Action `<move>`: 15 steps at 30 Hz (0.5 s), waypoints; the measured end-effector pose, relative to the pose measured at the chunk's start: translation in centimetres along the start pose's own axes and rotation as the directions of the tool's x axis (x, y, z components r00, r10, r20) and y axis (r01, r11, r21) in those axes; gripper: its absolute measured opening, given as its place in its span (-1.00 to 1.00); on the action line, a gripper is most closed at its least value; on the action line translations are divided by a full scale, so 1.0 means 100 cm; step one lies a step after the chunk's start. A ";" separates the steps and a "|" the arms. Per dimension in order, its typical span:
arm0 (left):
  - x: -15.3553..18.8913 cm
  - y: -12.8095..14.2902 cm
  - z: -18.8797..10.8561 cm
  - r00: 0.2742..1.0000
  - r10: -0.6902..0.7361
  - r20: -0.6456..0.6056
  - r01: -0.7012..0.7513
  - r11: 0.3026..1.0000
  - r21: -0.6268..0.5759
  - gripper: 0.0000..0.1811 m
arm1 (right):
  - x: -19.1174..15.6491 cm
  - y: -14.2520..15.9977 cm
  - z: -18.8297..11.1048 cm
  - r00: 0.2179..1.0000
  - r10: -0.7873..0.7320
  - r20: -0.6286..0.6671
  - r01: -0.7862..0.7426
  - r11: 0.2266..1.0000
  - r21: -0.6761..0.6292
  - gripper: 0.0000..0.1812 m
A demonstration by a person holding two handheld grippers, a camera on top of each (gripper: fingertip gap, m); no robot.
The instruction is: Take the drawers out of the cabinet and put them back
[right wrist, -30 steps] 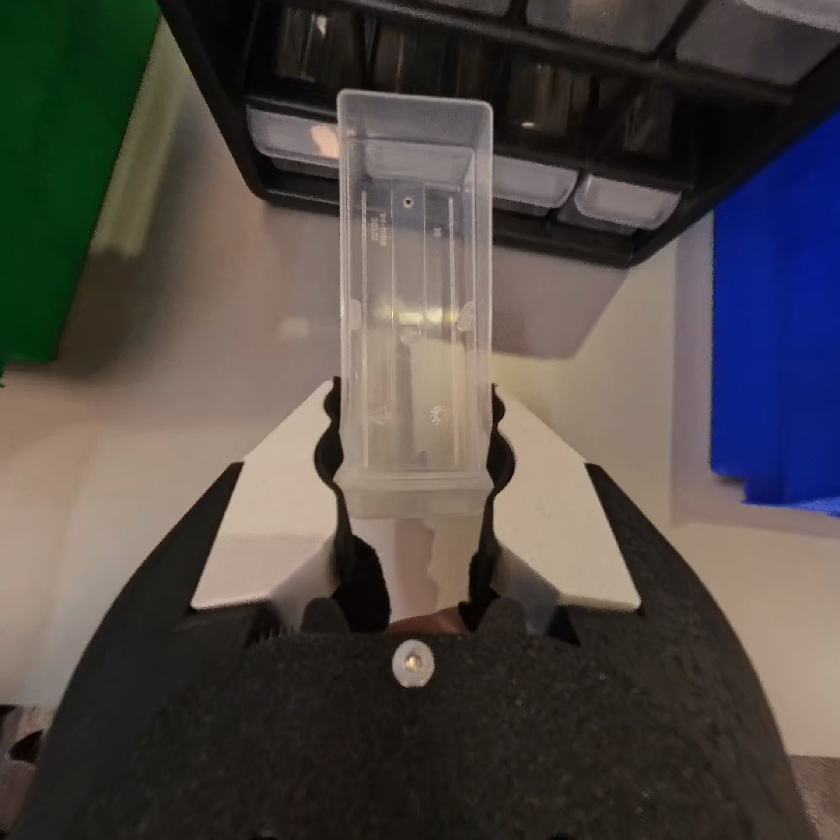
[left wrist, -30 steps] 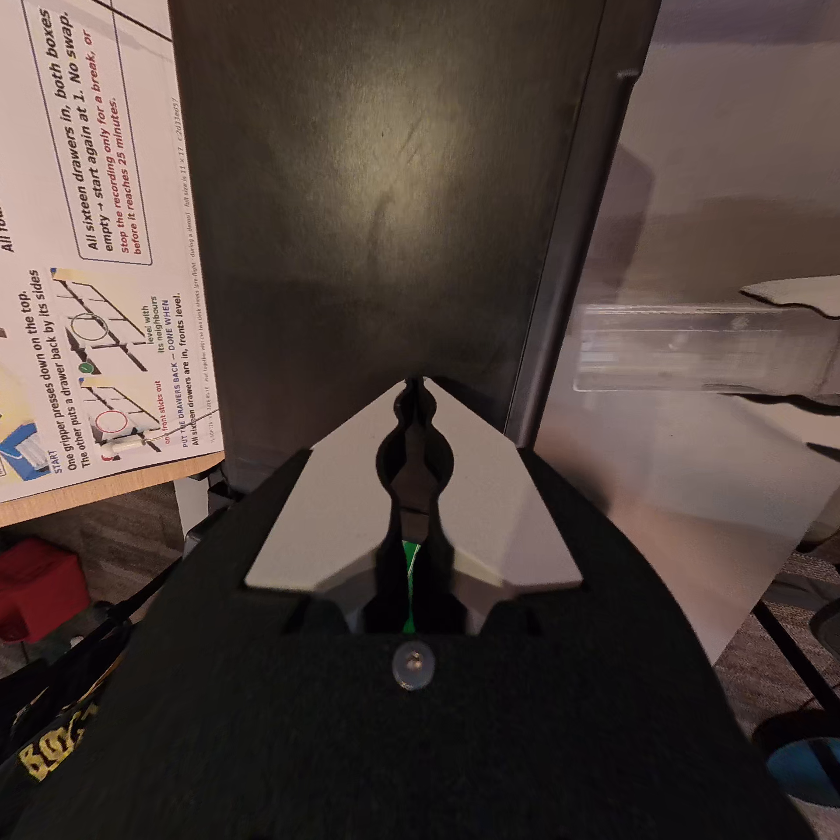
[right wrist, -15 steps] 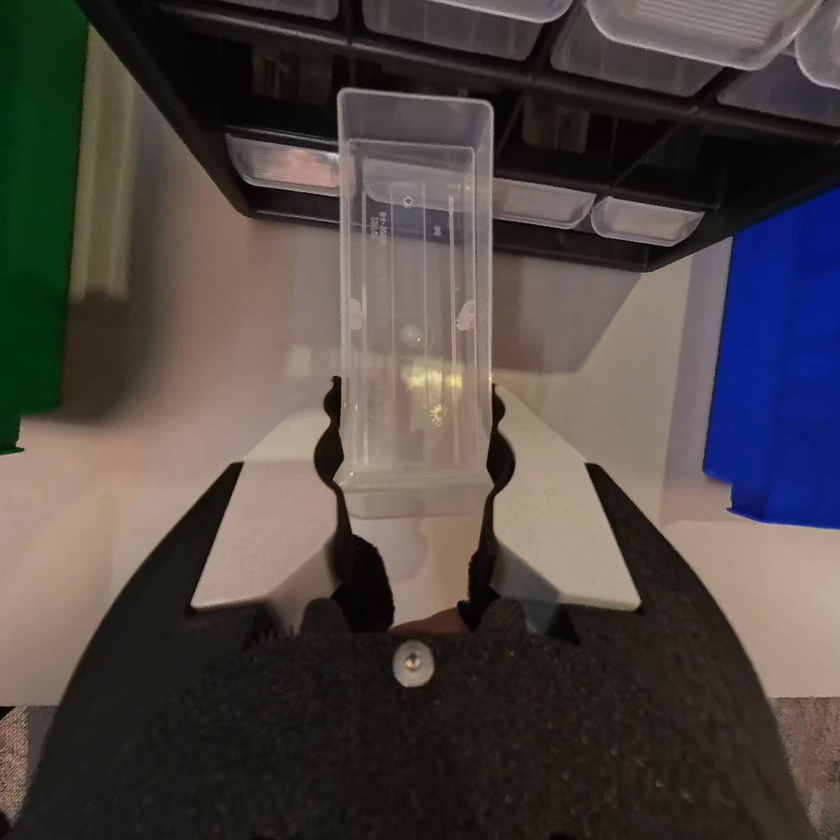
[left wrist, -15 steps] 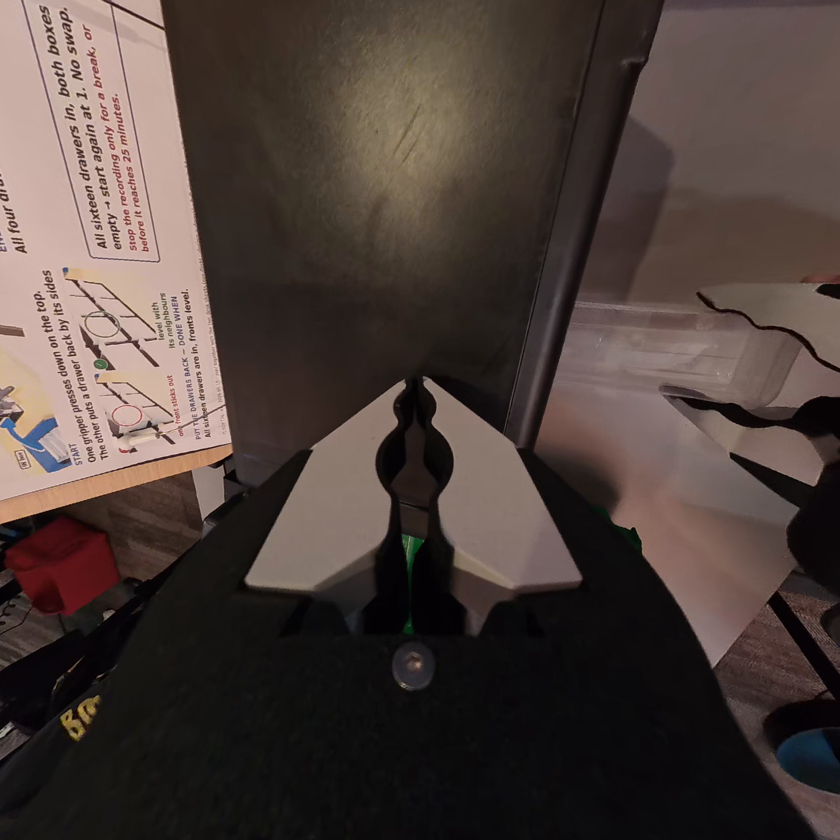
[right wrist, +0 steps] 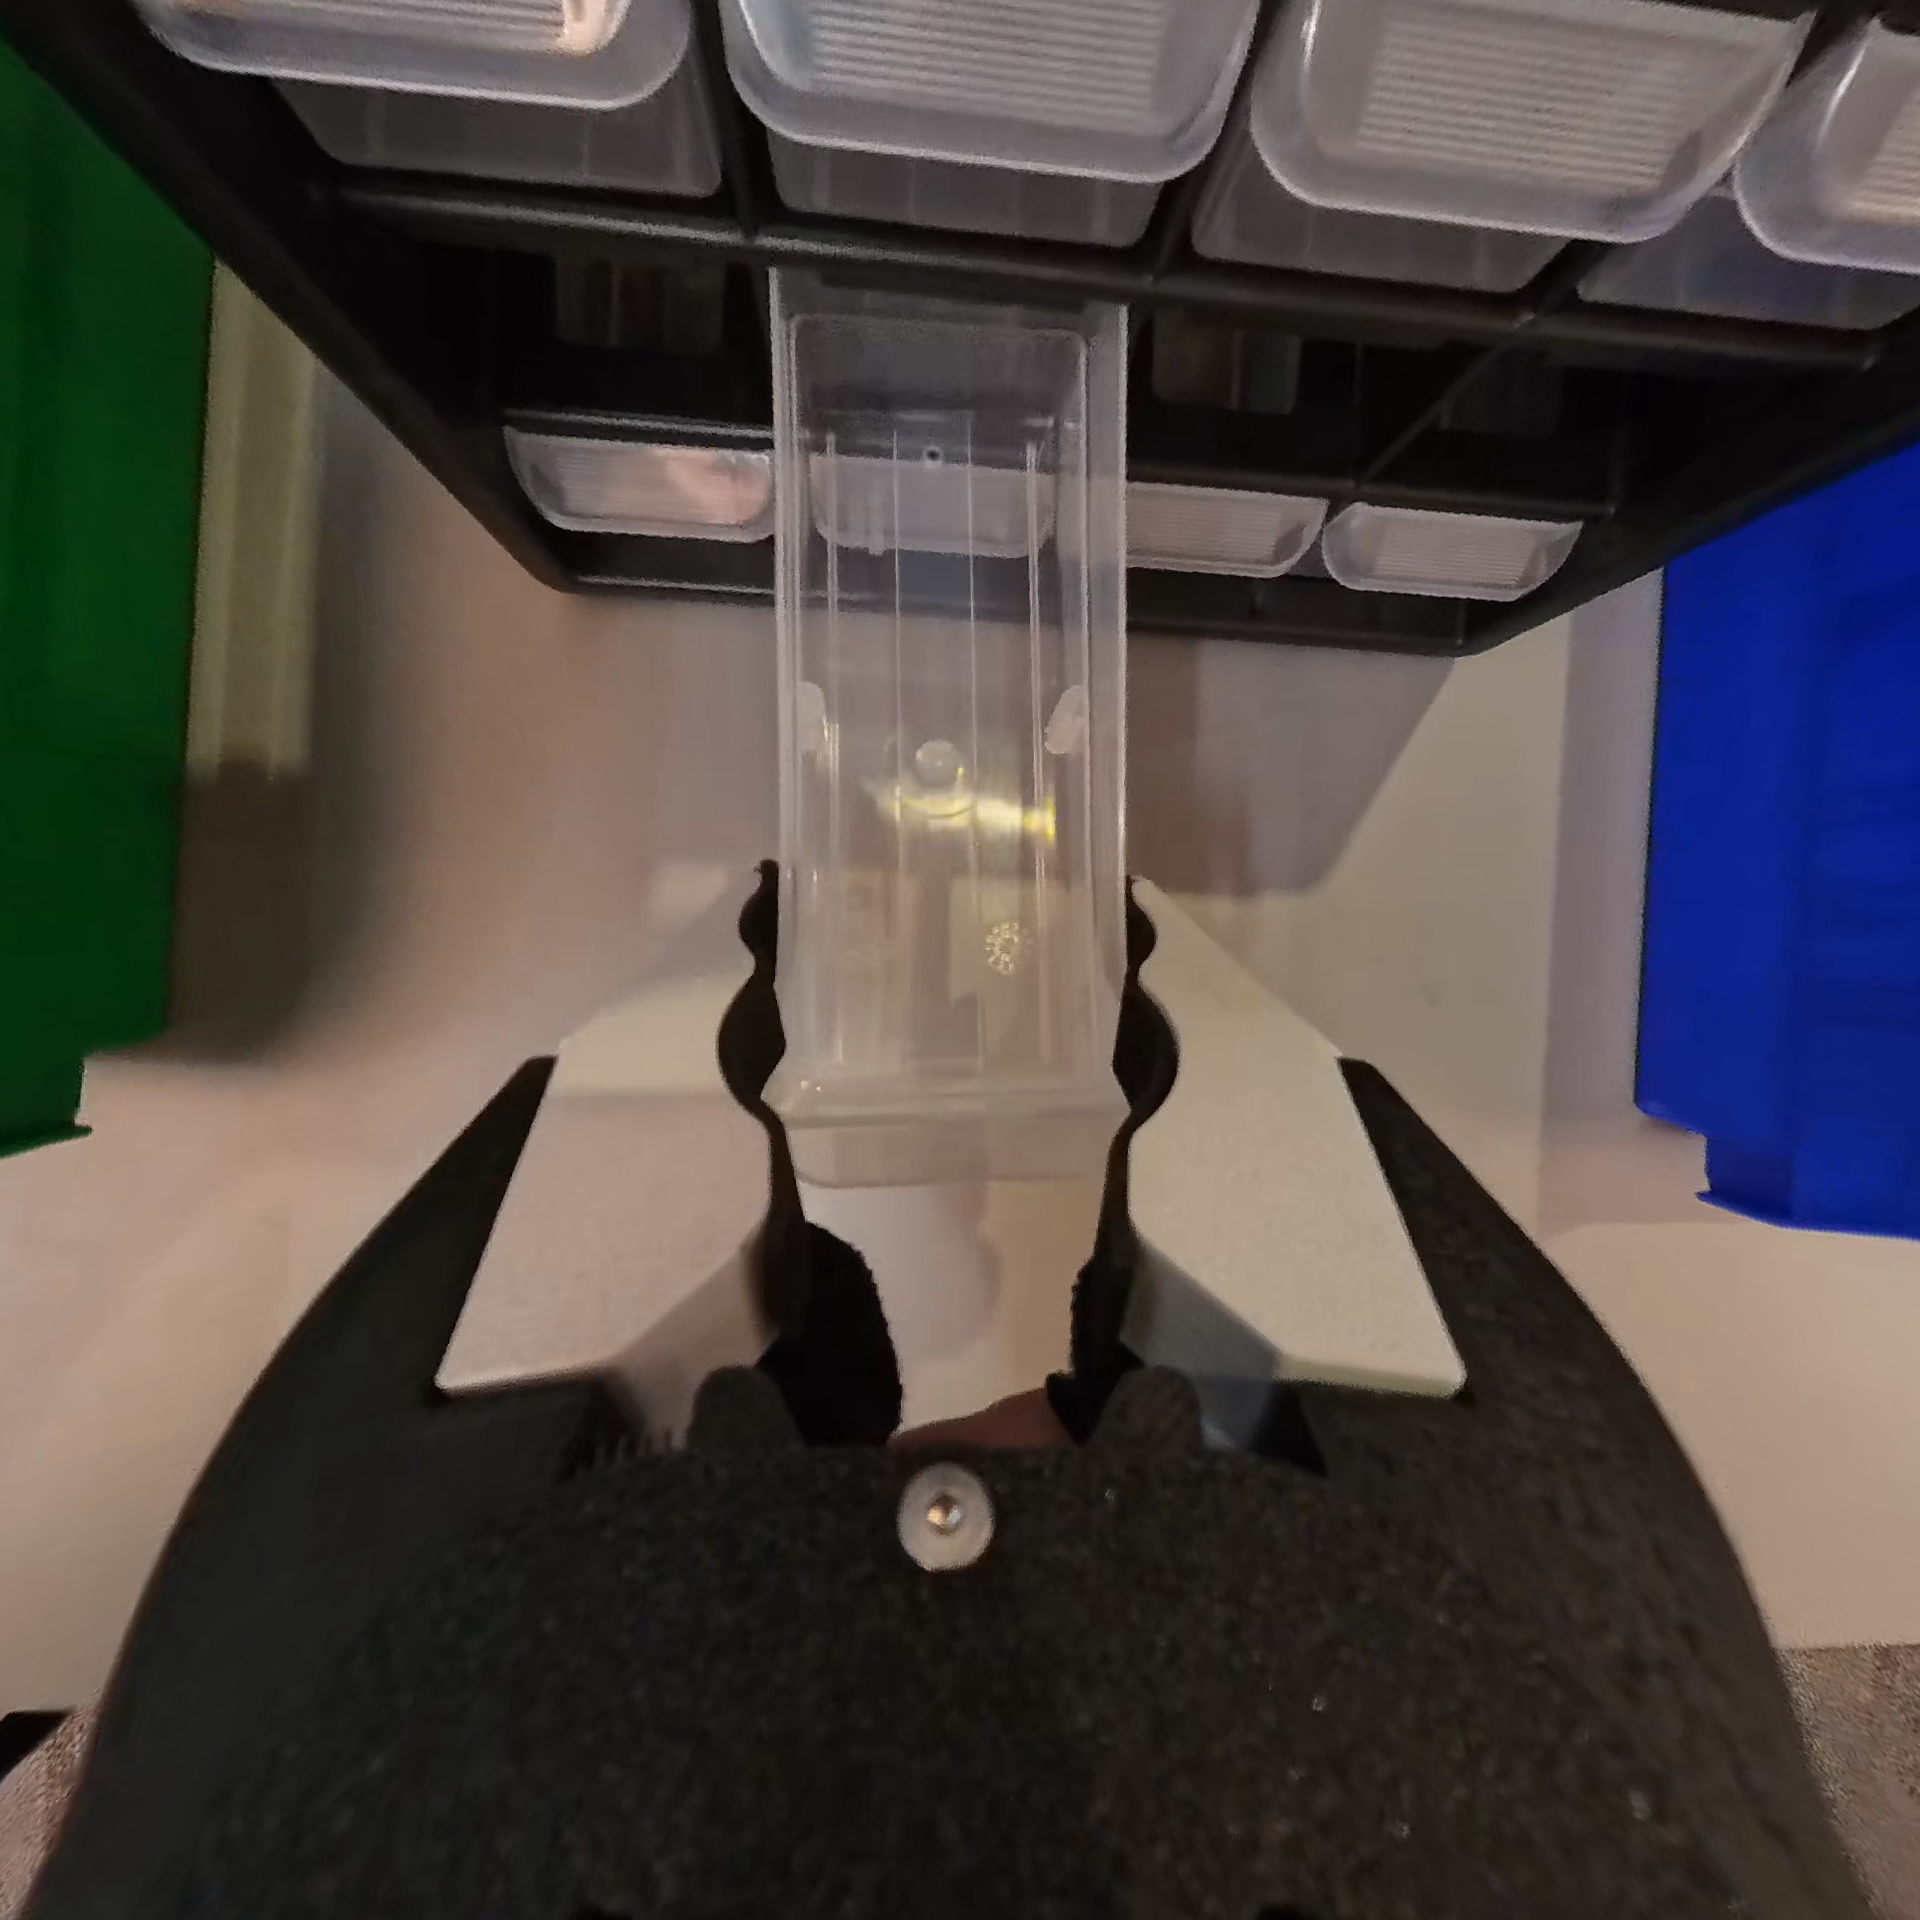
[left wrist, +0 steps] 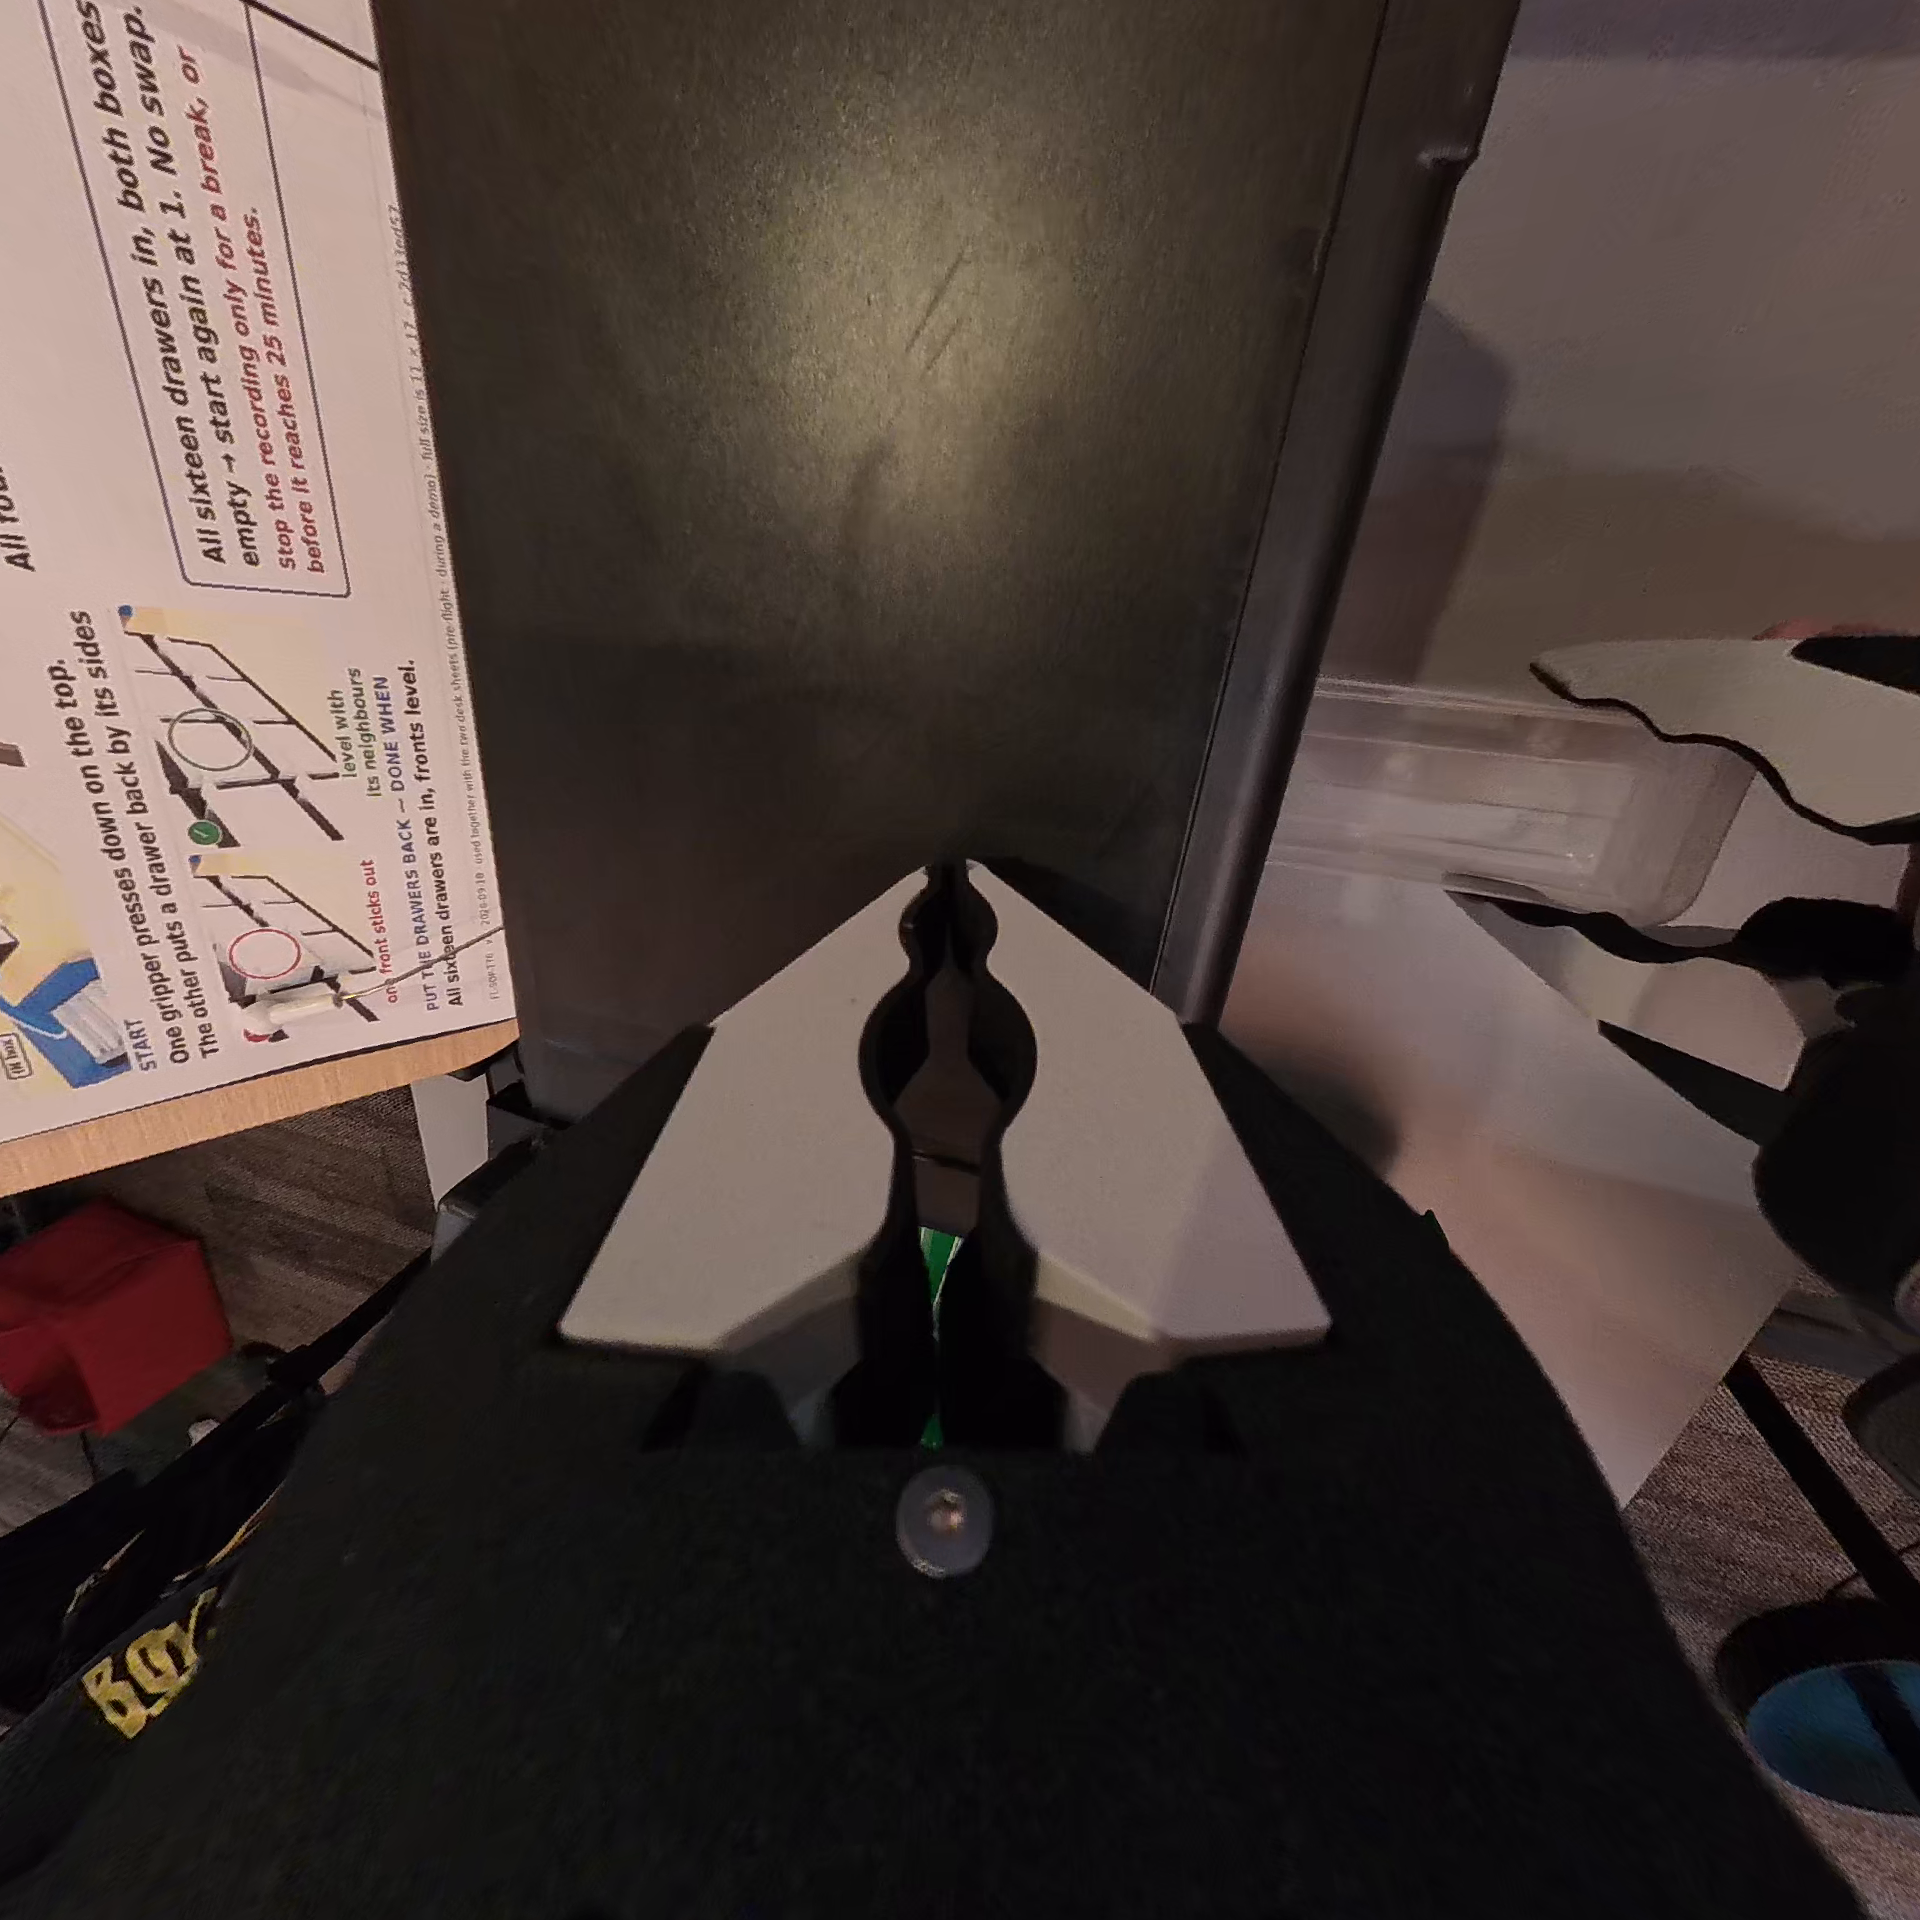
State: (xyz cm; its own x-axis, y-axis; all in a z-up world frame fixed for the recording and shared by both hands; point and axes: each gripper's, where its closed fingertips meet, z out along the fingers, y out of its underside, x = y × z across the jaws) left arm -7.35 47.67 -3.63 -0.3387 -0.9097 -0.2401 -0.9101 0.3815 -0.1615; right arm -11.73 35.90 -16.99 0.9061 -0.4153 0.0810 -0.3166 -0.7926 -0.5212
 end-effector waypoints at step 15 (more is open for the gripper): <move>0.000 0.000 0.000 1.000 0.010 -0.011 -0.011 0.999 -0.048 -1.00 | -0.004 -0.039 0.034 0.995 0.077 -0.060 -0.068 0.988 0.138 -0.28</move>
State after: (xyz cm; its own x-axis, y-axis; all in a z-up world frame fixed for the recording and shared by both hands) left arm -7.36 47.66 -3.66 -0.3509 -0.9075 -0.2311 -0.9167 0.3832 -0.1130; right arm -9.90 40.66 -17.90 0.8606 -0.5009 0.0920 -0.3354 -0.6934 -0.6378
